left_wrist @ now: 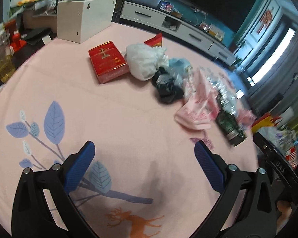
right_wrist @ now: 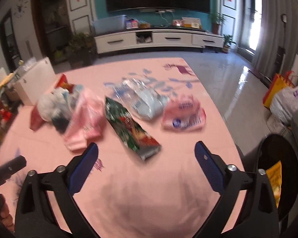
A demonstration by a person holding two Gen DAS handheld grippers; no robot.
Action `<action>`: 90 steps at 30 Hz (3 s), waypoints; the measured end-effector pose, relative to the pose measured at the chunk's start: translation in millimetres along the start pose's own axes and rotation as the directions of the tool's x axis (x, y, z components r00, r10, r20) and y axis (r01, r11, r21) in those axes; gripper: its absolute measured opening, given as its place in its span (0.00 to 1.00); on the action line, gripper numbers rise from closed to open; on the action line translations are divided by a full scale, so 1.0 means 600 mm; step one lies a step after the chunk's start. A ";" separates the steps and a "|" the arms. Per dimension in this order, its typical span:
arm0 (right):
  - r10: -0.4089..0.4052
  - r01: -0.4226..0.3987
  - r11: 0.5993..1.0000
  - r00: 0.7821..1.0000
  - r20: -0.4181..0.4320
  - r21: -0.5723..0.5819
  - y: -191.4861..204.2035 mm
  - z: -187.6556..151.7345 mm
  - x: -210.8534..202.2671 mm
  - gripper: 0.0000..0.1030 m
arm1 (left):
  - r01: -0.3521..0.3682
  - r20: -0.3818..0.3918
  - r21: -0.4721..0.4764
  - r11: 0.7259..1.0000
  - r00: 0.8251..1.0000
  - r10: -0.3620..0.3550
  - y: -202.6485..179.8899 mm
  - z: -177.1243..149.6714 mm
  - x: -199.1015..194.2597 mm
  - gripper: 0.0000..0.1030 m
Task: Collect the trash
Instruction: 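Grasp the green snack bag with the right tool while the left tool grasps the pink plastic bag, then carry both bags over the black bin and open both tools to drop them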
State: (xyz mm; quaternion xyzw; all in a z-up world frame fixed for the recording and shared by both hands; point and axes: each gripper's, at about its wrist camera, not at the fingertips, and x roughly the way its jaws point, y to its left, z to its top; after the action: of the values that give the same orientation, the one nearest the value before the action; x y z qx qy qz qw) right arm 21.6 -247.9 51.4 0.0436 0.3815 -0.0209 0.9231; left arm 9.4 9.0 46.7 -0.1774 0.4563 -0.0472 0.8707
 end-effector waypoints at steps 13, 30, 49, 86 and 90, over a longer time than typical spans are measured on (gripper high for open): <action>0.220 -0.215 0.975 0.956 -0.196 0.048 0.016 0.024 0.113 0.62 | 0.197 -0.104 0.018 0.980 0.975 -0.194 -0.050 0.021 0.062 0.67; 0.271 -0.245 0.956 0.949 -0.160 0.164 -0.024 0.015 0.081 0.11 | 0.256 -0.090 0.192 0.948 0.966 -0.242 -0.155 0.087 0.160 0.68; 0.266 -0.247 0.949 0.961 -0.075 0.196 -0.054 0.032 0.022 0.11 | 0.329 -0.119 0.120 0.937 0.942 -0.315 -0.146 0.092 0.150 0.29; -0.209 0.028 0.820 0.945 0.253 0.572 -0.388 -0.018 -0.241 0.11 | 0.615 -0.244 0.486 0.621 0.778 -0.579 -0.607 -0.089 -0.003 0.32; -0.236 0.068 0.797 0.950 0.205 0.601 -0.403 -0.025 -0.224 0.11 | 0.588 -0.287 0.549 0.594 0.800 -0.528 -0.645 -0.128 0.019 0.33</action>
State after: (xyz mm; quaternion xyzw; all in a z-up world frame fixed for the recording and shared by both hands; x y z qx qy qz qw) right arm -101.5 -486.2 120.3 0.2918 0.2293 -0.2181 0.9026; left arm -15.4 -374.9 134.0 -0.0163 0.3766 -0.4709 0.7976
